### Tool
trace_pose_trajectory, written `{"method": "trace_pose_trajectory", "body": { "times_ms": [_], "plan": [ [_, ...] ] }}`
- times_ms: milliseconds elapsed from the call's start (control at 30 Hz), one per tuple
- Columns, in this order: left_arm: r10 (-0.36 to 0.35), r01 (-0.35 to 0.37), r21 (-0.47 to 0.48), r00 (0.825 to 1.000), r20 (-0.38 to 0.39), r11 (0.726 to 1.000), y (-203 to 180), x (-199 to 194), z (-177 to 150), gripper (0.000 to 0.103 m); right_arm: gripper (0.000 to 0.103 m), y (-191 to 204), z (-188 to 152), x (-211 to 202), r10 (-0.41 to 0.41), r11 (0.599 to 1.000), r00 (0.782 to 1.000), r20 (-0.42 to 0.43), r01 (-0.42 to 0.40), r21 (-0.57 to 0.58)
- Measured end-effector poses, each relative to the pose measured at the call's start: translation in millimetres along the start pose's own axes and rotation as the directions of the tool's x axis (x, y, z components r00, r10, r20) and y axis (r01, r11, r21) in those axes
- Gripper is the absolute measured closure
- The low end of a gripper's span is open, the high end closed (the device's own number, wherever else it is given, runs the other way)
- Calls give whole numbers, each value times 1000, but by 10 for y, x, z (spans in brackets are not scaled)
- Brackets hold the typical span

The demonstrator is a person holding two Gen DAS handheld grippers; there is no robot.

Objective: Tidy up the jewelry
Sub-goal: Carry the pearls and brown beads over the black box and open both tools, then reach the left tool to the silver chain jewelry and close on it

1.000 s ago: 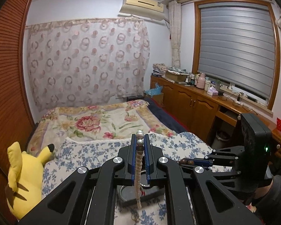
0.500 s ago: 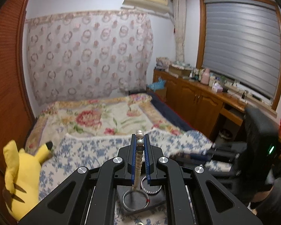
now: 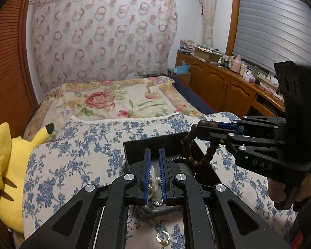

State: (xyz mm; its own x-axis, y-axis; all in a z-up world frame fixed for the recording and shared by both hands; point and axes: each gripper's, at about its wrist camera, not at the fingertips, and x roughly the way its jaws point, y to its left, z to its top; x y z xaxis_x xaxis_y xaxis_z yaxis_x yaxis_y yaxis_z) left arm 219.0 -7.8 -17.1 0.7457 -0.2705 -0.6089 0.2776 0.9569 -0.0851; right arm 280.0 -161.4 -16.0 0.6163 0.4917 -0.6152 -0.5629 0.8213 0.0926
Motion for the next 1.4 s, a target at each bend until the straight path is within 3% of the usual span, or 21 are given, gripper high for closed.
{"method": "trace_pose_trajectory", "body": {
  "times_ms": [200,300,367,400,600,700,800,833,1400],
  "plan": [
    [20,-20,3,1000,13,1000,0,-104,-99,77,88,48,-59,12,20,1000,1000,-8,-20,4],
    [34,-34,4,999,21,999,5,-157,-177,58,87,66,-61,-7,22,1000,1000,-11,-22,1],
    [45,-46,8,999,28,999,7,-198,-228,48,82,95,-74,-34,15,1000,1000,-7,-15,-10],
    [57,-57,7,998,32,998,7,-224,-263,38,79,105,-85,-59,12,1000,1000,-2,-12,-12],
    [77,-77,-10,995,55,997,10,-375,-402,14,79,119,-193,-266,-4,1000,1000,11,4,-15],
    [87,-86,-17,994,62,996,10,-458,-487,10,78,136,-276,-396,-10,1000,1000,18,11,-20],
    [88,-87,-23,994,71,996,-12,-557,-584,8,60,172,-419,-581,-20,1000,999,33,21,-19],
    [87,-85,-25,994,72,996,-19,-581,-612,8,58,168,-457,-628,-20,1000,999,38,20,-14],
    [17,-18,-37,999,-32,999,-250,-662,-1216,8,55,251,-1432,-984,-34,999,998,-43,35,7]
  ]
}}
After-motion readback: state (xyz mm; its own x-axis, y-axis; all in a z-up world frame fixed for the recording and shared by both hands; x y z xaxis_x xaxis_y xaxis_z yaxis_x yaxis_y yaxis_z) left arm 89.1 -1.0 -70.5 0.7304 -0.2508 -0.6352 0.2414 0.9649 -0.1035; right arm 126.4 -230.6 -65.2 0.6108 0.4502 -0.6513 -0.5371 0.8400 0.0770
